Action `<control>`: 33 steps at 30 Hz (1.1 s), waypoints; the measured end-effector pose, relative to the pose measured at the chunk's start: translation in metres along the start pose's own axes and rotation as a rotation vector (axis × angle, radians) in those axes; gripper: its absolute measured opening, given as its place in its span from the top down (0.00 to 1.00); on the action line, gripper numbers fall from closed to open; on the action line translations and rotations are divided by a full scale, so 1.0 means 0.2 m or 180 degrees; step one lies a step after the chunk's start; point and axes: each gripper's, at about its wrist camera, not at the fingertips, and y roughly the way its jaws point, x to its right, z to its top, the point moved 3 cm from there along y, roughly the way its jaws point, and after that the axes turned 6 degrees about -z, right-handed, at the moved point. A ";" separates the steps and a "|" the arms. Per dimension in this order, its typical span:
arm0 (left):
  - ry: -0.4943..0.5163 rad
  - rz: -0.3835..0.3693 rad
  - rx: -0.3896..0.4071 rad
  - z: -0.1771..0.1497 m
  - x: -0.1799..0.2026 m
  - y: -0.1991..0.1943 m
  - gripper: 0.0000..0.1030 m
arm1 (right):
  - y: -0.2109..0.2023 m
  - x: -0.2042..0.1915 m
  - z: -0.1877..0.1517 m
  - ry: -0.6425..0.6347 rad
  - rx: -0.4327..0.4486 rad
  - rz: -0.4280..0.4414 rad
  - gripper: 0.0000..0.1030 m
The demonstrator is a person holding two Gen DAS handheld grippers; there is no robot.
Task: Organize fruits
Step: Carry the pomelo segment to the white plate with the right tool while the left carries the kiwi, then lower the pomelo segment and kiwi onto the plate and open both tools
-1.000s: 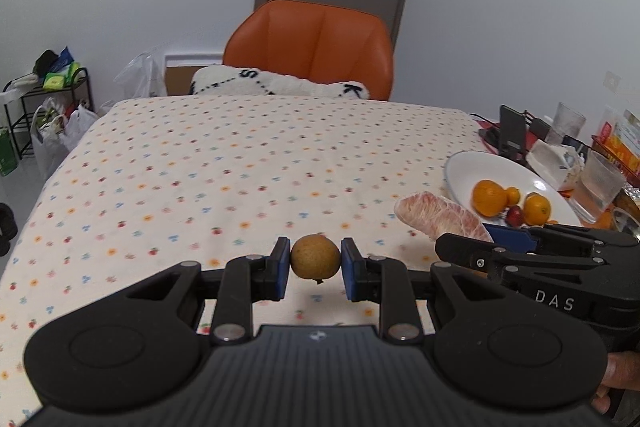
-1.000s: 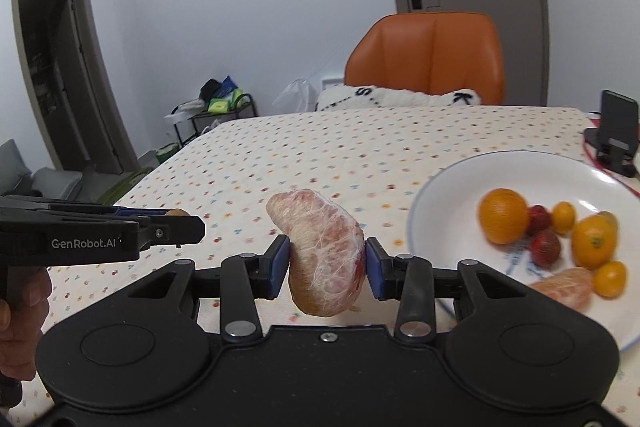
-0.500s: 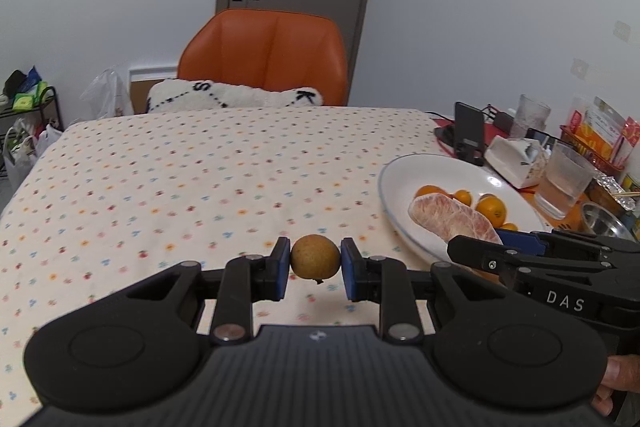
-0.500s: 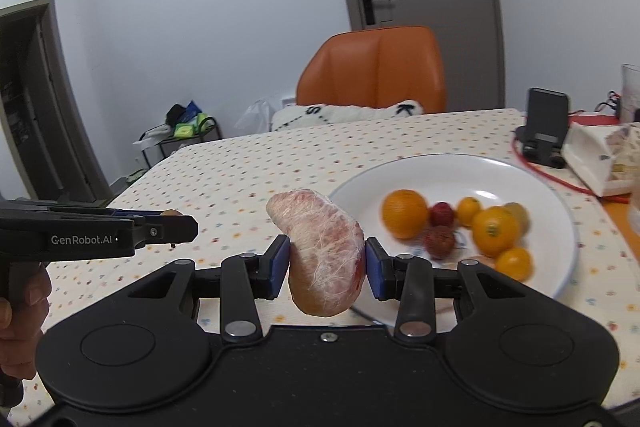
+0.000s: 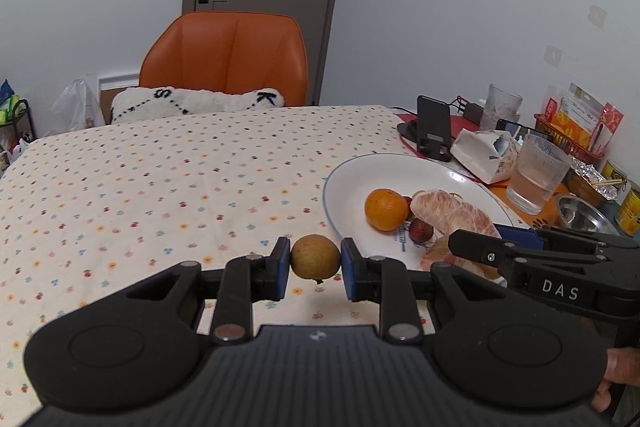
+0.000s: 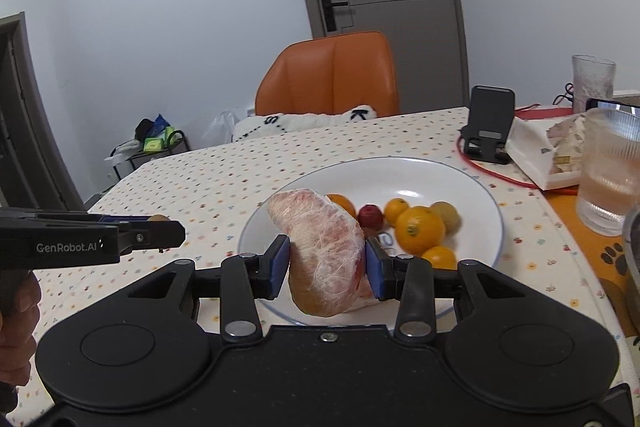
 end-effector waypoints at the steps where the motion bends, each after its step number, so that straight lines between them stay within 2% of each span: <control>1: 0.0008 -0.0004 -0.0005 0.00 0.01 0.01 0.76 | 0.00 0.01 0.00 -0.0002 0.0006 -0.0026 0.63; 7: 0.0038 -0.0034 -0.0034 0.01 0.03 0.05 0.76 | 0.03 0.05 0.01 0.0013 -0.0003 -0.0104 0.63; 22: 0.0092 -0.0087 -0.0076 0.05 0.06 0.17 0.76 | 0.15 0.01 0.03 0.0027 -0.0058 0.0018 0.62; 24: 0.0091 -0.0086 -0.0078 0.06 0.06 0.18 0.76 | 0.17 -0.01 0.04 0.0028 -0.0088 0.0099 0.57; 26: 0.0089 -0.0084 -0.0082 0.06 0.06 0.18 0.76 | 0.16 -0.02 0.04 0.0042 -0.0068 0.0143 0.45; 33: 0.0095 -0.0127 -0.0088 0.07 0.07 0.21 0.76 | 0.11 0.03 0.03 0.0088 -0.0045 0.0024 0.43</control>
